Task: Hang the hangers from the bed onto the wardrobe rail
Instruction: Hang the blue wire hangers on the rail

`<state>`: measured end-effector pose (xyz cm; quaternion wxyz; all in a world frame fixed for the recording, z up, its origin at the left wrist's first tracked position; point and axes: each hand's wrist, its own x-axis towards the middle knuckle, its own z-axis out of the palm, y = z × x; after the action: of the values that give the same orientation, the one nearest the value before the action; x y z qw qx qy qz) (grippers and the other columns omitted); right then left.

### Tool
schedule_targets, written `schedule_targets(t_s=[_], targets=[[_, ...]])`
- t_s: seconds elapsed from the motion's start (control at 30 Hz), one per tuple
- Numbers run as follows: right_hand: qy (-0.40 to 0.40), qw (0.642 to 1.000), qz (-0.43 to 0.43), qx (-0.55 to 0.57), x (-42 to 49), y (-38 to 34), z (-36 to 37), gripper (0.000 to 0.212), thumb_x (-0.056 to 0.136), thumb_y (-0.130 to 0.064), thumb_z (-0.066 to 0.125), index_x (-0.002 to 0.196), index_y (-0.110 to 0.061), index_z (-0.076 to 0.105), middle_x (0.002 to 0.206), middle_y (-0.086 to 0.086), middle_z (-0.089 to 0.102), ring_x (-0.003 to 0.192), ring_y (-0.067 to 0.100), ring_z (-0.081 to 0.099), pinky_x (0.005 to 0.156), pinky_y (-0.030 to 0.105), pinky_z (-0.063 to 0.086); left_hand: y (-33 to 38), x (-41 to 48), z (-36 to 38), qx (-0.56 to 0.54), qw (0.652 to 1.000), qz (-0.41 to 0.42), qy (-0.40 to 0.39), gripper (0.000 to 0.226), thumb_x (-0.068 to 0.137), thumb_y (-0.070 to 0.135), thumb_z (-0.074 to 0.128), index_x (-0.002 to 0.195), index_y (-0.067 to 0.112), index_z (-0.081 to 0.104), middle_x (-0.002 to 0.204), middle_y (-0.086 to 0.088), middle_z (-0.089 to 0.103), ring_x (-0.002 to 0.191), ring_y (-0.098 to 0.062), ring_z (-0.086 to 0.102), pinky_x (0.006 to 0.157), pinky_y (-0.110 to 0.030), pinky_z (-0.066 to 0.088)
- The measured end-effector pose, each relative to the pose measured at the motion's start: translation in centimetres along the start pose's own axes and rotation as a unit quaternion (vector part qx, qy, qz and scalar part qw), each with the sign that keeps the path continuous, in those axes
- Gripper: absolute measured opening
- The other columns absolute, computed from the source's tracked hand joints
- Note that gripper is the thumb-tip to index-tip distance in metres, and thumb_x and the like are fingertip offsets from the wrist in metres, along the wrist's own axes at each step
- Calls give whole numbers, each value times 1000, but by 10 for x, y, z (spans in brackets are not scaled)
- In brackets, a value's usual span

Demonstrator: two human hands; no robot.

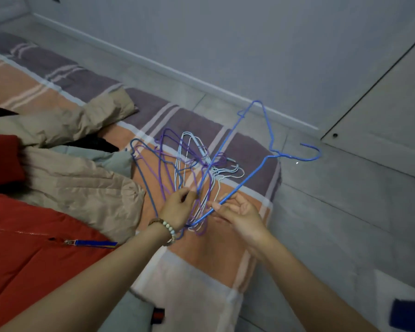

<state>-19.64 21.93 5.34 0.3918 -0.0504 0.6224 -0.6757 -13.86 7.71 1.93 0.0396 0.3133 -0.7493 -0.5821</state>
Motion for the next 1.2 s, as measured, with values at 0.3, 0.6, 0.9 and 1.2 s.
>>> schedule_targets(t_s=[0.3,0.6,0.9,1.2], targets=[[134,971,-194,-31,-112,-196,-82,17,78,1,68,79,-8,54,67,3,73,63,11,70,62,15,53,225,-47,56,-38,966,88,-239,47,97,40,30,108,13,67,110,-3,68,104,-17,63,96,-33,46],[308,868,-384,-73,-313,-341,-144,19,76,-9,72,74,-7,54,65,4,72,67,18,72,64,19,55,452,-191,129,-52,875,345,-337,50,83,46,34,61,10,61,60,-7,70,66,-22,70,65,-31,56],[437,769,-462,-69,-542,-414,-201,20,77,-19,72,82,-9,56,78,10,74,75,17,72,71,20,57,596,-372,225,-92,771,476,-412,46,94,35,35,61,9,55,51,-5,65,53,-16,67,49,-22,52],[562,662,-492,-57,-727,-423,-277,43,80,-24,71,117,-17,51,81,2,75,80,9,71,80,22,53,657,-552,338,-145,717,524,-435,47,95,37,36,59,10,51,45,-4,61,44,-14,62,42,-19,49]])
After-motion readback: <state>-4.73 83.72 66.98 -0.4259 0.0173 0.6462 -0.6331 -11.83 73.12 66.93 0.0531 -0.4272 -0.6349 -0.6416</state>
